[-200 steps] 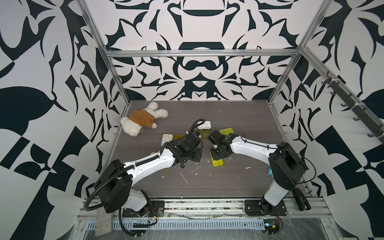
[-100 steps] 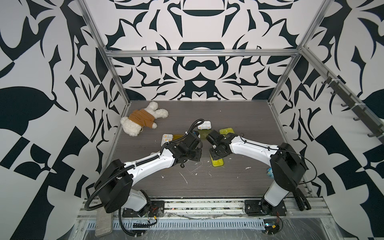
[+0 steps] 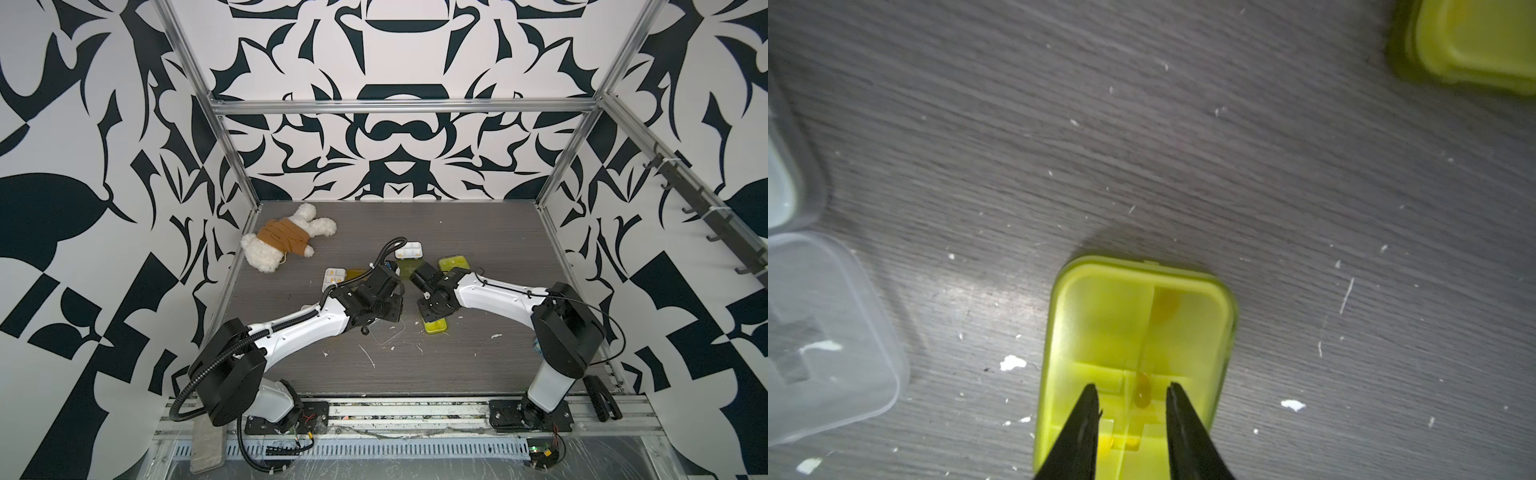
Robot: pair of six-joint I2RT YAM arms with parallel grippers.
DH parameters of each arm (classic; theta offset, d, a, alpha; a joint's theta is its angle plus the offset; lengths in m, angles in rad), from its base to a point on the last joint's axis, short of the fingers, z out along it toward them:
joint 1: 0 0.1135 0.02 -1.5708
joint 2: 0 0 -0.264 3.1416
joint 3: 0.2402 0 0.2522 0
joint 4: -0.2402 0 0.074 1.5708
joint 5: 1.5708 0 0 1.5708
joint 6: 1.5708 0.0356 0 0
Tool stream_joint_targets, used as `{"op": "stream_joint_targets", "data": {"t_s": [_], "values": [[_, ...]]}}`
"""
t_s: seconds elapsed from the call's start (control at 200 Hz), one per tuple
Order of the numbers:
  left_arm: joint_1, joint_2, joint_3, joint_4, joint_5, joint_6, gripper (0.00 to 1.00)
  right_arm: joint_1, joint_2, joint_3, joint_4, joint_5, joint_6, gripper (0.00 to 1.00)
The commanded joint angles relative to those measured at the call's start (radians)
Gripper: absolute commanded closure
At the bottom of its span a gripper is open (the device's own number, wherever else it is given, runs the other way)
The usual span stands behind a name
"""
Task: Close pillboxes
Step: Close the lid on the pillbox, then move the pillbox to the center of the board.
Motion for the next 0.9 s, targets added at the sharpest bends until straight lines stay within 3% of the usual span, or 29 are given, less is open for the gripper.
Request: {"op": "stream_joint_targets", "data": {"t_s": [0.0, 0.2, 0.38, 0.54, 0.895], "values": [[0.008, 0.008, -0.018, 0.000, 0.003, -0.013, 0.84, 0.007, -0.005, -0.022, -0.006, 0.024, 0.015, 0.69], [0.038, -0.054, -0.035, -0.018, -0.028, -0.013, 0.84, 0.094, -0.054, 0.033, -0.040, 0.027, 0.067, 0.70], [0.109, -0.182, -0.100, 0.007, -0.034, -0.042, 0.83, 0.146, 0.006, 0.019, 0.044, -0.078, 0.117, 1.00], [0.131, -0.238, -0.119, 0.007, -0.025, -0.046, 0.82, 0.152, 0.033, 0.003, 0.077, -0.089, 0.127, 1.00], [0.133, -0.182, -0.102, 0.025, 0.026, -0.055, 0.82, 0.137, -0.027, -0.074, -0.004, 0.030, 0.111, 1.00]]}}
